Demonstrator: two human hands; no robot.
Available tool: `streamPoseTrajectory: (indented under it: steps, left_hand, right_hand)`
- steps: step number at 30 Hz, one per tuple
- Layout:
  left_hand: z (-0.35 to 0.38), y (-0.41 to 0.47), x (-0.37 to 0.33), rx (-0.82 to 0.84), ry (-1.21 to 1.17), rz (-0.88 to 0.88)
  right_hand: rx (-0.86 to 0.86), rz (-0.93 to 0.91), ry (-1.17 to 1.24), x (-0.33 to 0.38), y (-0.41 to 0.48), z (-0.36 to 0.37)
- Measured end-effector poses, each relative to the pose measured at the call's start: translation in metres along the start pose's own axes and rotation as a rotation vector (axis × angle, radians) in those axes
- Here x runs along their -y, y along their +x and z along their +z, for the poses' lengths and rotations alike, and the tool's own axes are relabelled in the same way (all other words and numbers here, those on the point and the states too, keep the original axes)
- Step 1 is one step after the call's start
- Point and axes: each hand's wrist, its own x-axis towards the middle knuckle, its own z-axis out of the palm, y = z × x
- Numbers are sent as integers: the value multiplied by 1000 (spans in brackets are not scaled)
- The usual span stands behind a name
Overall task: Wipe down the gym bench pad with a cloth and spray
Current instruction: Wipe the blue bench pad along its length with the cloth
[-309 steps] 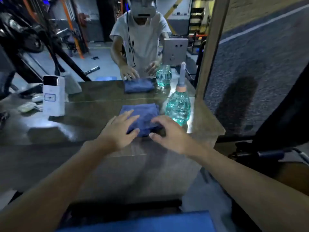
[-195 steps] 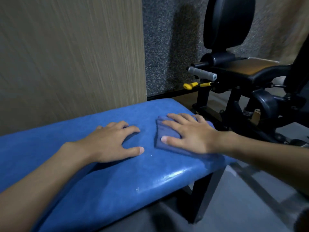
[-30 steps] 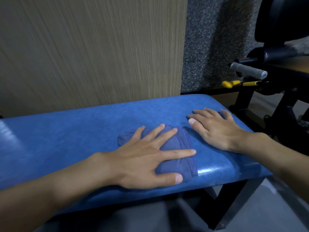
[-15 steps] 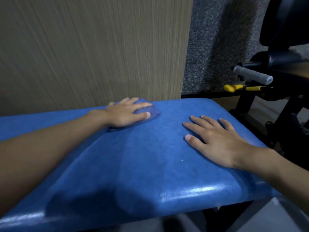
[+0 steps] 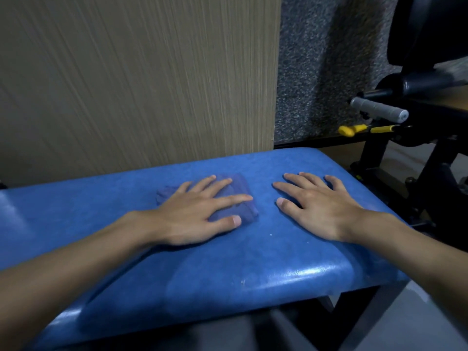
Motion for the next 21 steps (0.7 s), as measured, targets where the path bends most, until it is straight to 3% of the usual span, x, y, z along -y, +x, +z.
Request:
streamPoseTrajectory:
  steps: [5,12,21]
  left_hand:
    - [5,-64,-48,40,84,194]
    - [8,-54,-41,15,46,181]
    - [1,44,58,-67,-48,-117]
  right_hand:
    - [19,11,-21,4,-2,-6]
    - [-24,-69,29,22,7,-8]
    - [1,-62,14,22,11,3]
